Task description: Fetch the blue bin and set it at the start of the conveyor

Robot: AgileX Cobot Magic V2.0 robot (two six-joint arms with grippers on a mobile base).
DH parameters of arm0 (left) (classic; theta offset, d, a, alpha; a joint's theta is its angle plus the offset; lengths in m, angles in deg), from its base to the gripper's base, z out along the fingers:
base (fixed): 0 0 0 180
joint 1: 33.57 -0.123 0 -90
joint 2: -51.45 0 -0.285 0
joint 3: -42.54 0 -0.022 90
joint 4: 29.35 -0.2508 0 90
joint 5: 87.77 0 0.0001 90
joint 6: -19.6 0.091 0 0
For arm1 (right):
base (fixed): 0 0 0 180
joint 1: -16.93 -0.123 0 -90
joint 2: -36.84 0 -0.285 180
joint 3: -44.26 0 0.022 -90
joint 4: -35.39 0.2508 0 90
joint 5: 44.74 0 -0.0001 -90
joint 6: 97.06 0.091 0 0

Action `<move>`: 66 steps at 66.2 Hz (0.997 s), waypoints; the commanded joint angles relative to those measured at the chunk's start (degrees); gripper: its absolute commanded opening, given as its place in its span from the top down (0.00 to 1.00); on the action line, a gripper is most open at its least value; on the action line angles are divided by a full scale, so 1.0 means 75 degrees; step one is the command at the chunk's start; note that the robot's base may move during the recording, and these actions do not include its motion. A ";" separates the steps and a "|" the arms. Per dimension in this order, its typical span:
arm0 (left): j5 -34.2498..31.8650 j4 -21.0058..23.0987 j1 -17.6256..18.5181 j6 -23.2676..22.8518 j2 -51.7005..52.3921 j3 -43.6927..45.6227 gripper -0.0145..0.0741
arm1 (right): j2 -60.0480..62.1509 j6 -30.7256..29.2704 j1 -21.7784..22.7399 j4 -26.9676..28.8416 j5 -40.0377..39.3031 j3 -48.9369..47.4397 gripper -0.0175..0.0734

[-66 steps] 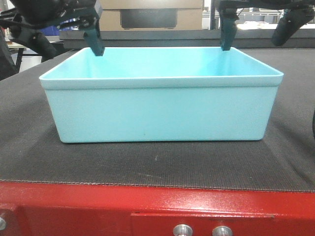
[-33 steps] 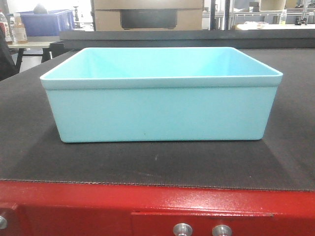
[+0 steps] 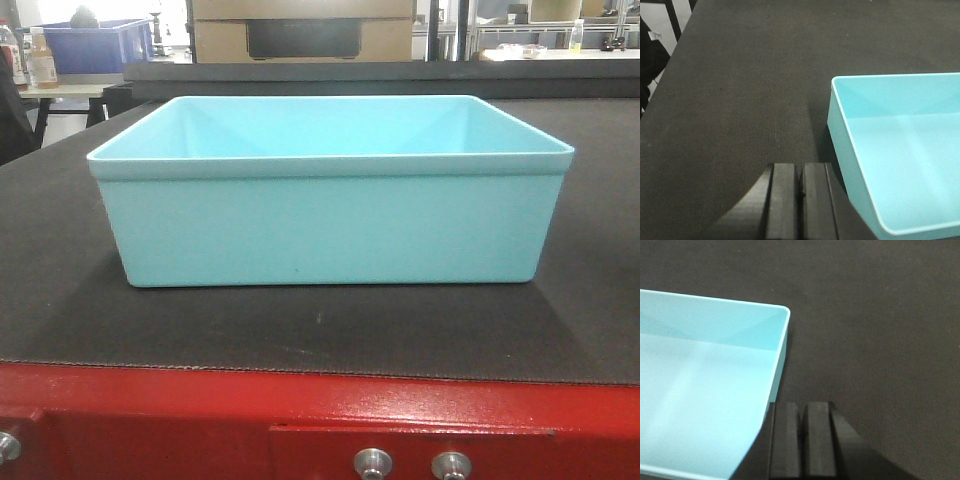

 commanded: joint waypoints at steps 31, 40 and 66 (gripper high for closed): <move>-0.1383 -0.0147 -0.0018 -0.0004 0.2194 -0.2123 0.96 | 0.1538 -0.0047 -0.0023 -0.0126 -0.2616 0.2235 0.99; -0.1383 -0.0147 -0.0018 -0.0004 0.2194 -0.2123 0.96 | 0.1538 -0.0047 -0.0042 -0.0126 -0.2616 0.2235 0.99; -0.1383 -0.0147 -0.0018 -0.0004 0.2194 -0.2123 0.96 | 0.1538 -0.0047 -0.0041 -0.0126 -0.2630 0.2235 0.99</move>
